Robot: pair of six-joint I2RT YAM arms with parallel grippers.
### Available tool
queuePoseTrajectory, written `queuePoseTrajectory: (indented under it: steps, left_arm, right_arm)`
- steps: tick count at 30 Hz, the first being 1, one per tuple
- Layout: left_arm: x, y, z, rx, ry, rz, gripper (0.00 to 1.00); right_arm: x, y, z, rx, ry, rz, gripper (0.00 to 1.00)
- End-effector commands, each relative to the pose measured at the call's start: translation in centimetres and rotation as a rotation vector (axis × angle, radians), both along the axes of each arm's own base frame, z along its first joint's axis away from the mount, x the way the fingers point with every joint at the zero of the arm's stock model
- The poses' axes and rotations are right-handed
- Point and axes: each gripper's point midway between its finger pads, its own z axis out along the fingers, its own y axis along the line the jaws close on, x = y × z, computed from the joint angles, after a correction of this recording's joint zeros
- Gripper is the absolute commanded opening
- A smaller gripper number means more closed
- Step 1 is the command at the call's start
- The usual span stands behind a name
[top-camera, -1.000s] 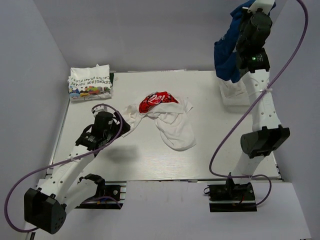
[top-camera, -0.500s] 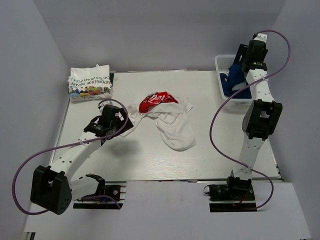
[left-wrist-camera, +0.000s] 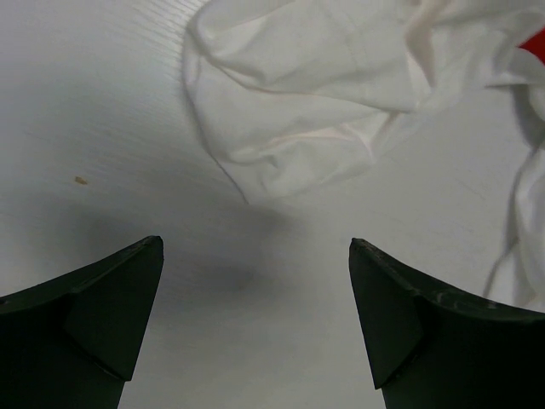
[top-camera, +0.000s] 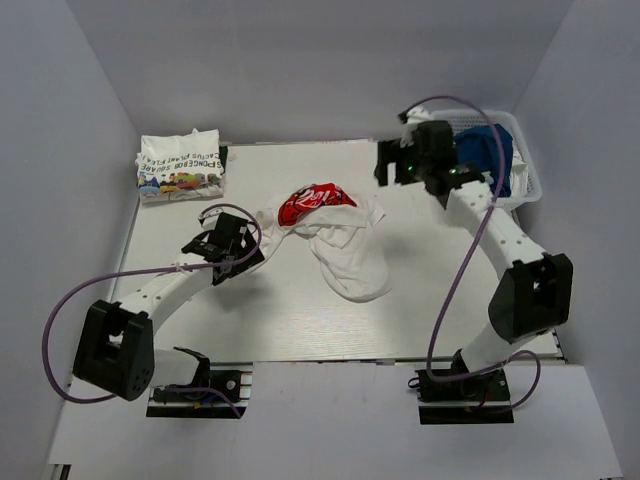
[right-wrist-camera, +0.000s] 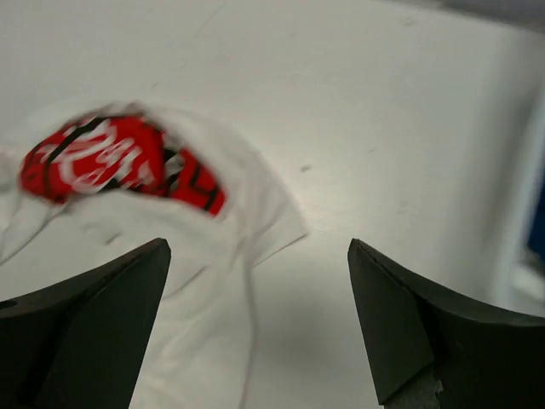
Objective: Fold and stack the t-shirts
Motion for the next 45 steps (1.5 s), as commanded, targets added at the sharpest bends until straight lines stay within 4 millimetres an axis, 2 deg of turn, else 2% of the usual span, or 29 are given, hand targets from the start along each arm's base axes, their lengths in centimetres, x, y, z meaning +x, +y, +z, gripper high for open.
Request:
queuePoseTrajectory:
  steps: [1, 8, 9, 12, 14, 16, 17, 18, 19, 20, 21, 22, 24, 25, 26, 27, 28, 30, 31, 32, 33, 34, 35, 36, 37, 38, 40, 43, 45]
  left_arm:
    - [1.1, 2.4, -0.7, 0.127, -0.022, 0.065, 1.0]
    - [3.0, 2.9, -2.2, 0.13, -0.049, 0.085, 1.0]
    - [3.5, 3.1, -2.5, 0.132, -0.06, 0.089, 1.0]
    - [4.1, 2.3, -3.9, 0.102, -0.041, 0.058, 0.91]
    - [4.6, 1.3, -4.6, 0.058, -0.024, 0.02, 0.79]
    - [5.4, 0.3, -5.4, 0.03, -0.005, -0.013, 0.67]
    - [5.5, 0.0, -5.7, 0.02, 0.004, -0.021, 0.5]
    - [5.5, -0.4, -6.0, 0.003, 0.014, -0.034, 0.38]
    - [5.5, -0.4, -6.2, 0.011, 0.025, -0.042, 0.27]
    - [5.4, -0.4, -6.5, 0.014, 0.033, -0.042, 0.01]
    - [5.5, -0.4, -6.3, 0.015, 0.038, -0.042, 0.0]
    - [5.8, -0.5, -5.9, 0.014, 0.034, -0.042, 0.0]
    - [6.0, -0.2, -4.8, 0.022, 0.003, -0.031, 0.0]
    - [6.0, -0.2, -4.0, 0.012, -0.013, -0.023, 0.0]
    - [6.3, -0.3, -2.9, 0.002, -0.045, -0.023, 0.0]
    - [6.1, -0.1, -2.1, 0.003, -0.071, -0.016, 0.0]
    - [6.5, -0.2, 0.9, -0.025, -0.163, -0.015, 0.0]
    - [6.3, -0.1, 3.9, -0.051, -0.25, -0.014, 0.0]
    - [6.1, 0.2, 5.4, -0.053, -0.286, -0.005, 0.0]
    - [6.2, 0.2, 9.2, -0.083, -0.383, -0.003, 0.0]
    - [5.9, 0.5, 10.7, -0.083, -0.42, 0.021, 0.0]
    - [5.6, 0.5, 12.2, -0.094, -0.453, 0.022, 0.0]
    - [5.7, 0.8, 14.6, -0.109, -0.507, 0.041, 0.0]
    - [4.9, 1.2, 16.4, -0.119, -0.538, 0.06, 0.0]
    - [4.6, 1.6, 17.8, -0.119, -0.562, 0.071, 0.0]
    - [4.5, 2.3, 20.4, -0.119, -0.611, 0.109, 0.0]
    - [3.4, 3.4, 22.9, -0.119, -0.643, 0.161, 0.0]
    - [2.0, 5.4, 29.5, -0.109, -0.751, 0.238, 0.0]
    - [1.2, 6.6, 31.8, -0.09, -0.788, 0.287, 0.0]
  right_arm:
    - [-4.6, 3.6, -2.7, 0.015, 0.069, 0.07, 0.9]
    - [-14.0, 10.5, -10.0, -0.144, 0.256, 0.181, 0.9]
    - [-15.1, 10.6, -11.5, -0.169, 0.288, 0.198, 0.9]
    - [-18.0, 12.7, -13.7, -0.18, 0.331, 0.268, 0.9]
    - [-19.7, 13.9, -15.0, -0.192, 0.351, 0.313, 0.9]
    - [-19.6, 14.8, -16.3, -0.213, 0.342, 0.31, 0.9]
    - [-19.6, 15.1, -16.7, -0.234, 0.334, 0.305, 0.9]
    - [-19.8, 15.5, -18.2, -0.268, 0.355, 0.316, 0.9]
    - [-19.1, 15.7, -18.2, -0.286, 0.321, 0.295, 0.9]
    - [-19.0, 15.7, -19.2, -0.314, 0.326, 0.289, 0.9]
    - [-18.6, 15.9, -19.4, -0.321, 0.314, 0.279, 0.9]
    - [-17.9, 15.5, -20.7, -0.361, 0.32, 0.237, 0.87]
    - [-17.1, 15.7, -20.9, -0.37, 0.312, 0.215, 0.6]
    - [-16.8, 15.3, -21.4, -0.394, 0.308, 0.195, 0.34]
    - [-16.7, 15.3, -21.6, -0.393, 0.305, 0.189, 0.34]
    - [-16.8, 14.9, -21.8, -0.404, 0.302, 0.179, 0.06]
    - [-16.4, 14.8, -20.6, -0.374, 0.282, 0.146, 0.0]
    - [-15.8, 12.8, -18.1, -0.386, 0.216, 0.047, 0.0]
    - [-15.5, 12.4, -15.2, -0.347, 0.157, 0.026, 0.0]
    - [-15.2, 11.3, -13.8, -0.35, 0.115, -0.02, 0.0]
    - [-15.2, 10.7, -10.6, -0.295, 0.055, -0.041, 0.0]
    - [-15.0, 10.0, -9.5, -0.284, 0.03, -0.064, 0.0]
    - [-15.2, 8.5, -5.3, -0.224, -0.055, -0.107, 0.0]
    - [-15.2, 7.5, -4.1, -0.221, -0.09, -0.139, 0.0]
    - [-15.3, 6.8, -2.8, -0.217, -0.115, -0.147, 0.0]
    - [-15.9, 5.2, 0.7, -0.167, -0.184, -0.178, 0.0]
    - [-16.1, 3.2, 3.5, -0.156, -0.25, -0.234, 0.0]
    - [-17.9, -1.8, 10.4, -0.057, -0.395, -0.364, 0.0]
    - [-19.1, -4.2, 13.8, 0.002, -0.473, -0.421, 0.0]
